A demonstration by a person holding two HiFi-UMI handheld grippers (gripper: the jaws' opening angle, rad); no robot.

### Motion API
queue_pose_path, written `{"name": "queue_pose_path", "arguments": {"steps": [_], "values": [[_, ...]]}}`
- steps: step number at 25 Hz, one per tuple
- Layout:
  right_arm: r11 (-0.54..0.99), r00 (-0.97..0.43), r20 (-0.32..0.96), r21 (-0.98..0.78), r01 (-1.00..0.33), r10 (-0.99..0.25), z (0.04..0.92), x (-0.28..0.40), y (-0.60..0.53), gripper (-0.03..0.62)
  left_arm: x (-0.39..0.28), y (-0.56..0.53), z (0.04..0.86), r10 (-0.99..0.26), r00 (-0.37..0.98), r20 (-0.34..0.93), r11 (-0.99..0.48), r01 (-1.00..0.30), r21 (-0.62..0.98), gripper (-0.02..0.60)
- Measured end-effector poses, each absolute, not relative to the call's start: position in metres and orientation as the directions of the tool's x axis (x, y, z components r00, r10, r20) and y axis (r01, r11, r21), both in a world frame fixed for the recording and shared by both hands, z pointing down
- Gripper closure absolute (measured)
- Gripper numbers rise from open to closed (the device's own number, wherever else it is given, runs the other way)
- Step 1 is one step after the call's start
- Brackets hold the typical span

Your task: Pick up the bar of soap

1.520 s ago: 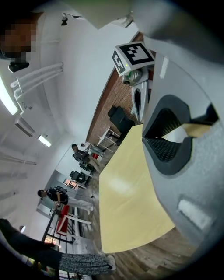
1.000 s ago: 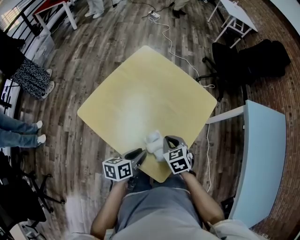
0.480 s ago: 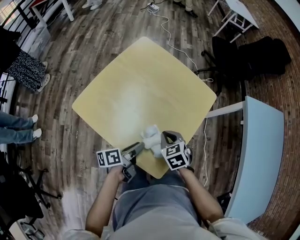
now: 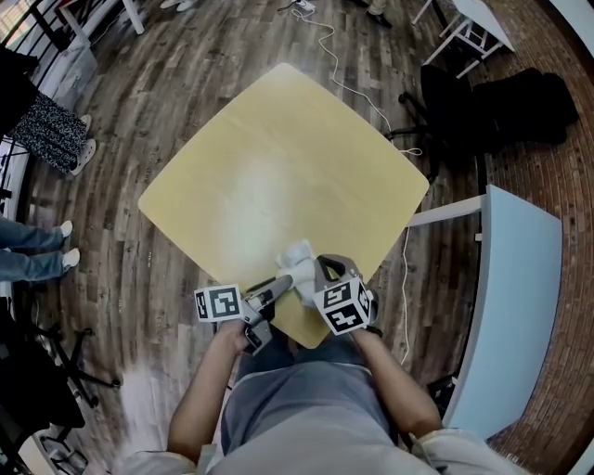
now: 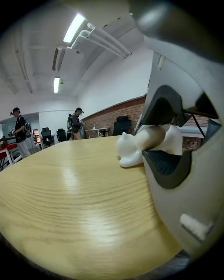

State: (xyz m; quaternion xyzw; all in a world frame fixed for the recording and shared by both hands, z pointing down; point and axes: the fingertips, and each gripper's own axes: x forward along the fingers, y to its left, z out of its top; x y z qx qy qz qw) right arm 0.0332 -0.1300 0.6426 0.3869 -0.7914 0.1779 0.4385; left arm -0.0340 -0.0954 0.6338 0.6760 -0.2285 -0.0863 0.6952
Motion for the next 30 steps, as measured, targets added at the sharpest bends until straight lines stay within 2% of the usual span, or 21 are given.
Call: {"name": "queue_pose_path", "arguments": {"steps": [17,30], "values": [[0.644,-0.34,0.823,0.04,-0.764,-0.455,0.645,0.031,-0.129,0.591,-0.022,-0.104,0.638,-0.455,0.87,0.191,0.073,-0.178,0.981,0.385],[0.666,-0.375,0.809,0.028,-0.745,-0.453,0.644,0.025,-0.124,0.589,-0.029,-0.106,0.63,-0.51,0.841,0.18,0.04,-0.185,0.982,0.408]]}}
